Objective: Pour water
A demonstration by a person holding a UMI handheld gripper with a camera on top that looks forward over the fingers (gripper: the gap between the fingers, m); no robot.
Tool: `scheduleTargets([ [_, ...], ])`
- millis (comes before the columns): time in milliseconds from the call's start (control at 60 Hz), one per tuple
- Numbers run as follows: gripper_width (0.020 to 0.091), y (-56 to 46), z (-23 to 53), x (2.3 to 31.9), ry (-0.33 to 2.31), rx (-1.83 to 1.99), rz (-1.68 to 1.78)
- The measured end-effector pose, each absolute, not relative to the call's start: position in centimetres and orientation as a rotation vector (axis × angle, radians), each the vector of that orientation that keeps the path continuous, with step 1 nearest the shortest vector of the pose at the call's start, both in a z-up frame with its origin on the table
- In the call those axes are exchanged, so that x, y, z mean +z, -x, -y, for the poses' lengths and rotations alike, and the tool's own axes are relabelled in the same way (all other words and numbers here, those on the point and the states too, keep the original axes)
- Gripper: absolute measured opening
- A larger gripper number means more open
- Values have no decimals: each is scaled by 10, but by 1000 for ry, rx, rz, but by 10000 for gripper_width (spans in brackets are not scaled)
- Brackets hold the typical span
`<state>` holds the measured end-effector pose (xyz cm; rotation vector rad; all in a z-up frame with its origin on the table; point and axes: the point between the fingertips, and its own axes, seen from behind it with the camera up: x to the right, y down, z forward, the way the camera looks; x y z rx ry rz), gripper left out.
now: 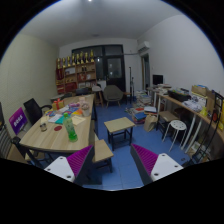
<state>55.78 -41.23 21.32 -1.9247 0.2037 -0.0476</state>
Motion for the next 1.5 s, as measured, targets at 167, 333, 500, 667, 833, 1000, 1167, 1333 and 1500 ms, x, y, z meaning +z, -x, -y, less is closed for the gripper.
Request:
scheduleTargets([
  [167,818,-562,409,219,1906,-60,-203],
  [333,830,-529,391,226,1846,38,-116],
  [500,831,-469,340,203,1831,102,-83],
  [667,828,-392,249,174,1811,128,-28],
  [833,814,-337,149,134,1794,32,15],
  [1000,808,-326,71,89,1818,-19,-44],
  [1167,807,-322,16,66,1783,-66,-117],
  [1333,481,-323,-8,59,1754,-104,-141],
  [1500,416,-325,-7,50,1839,-138,-189],
])
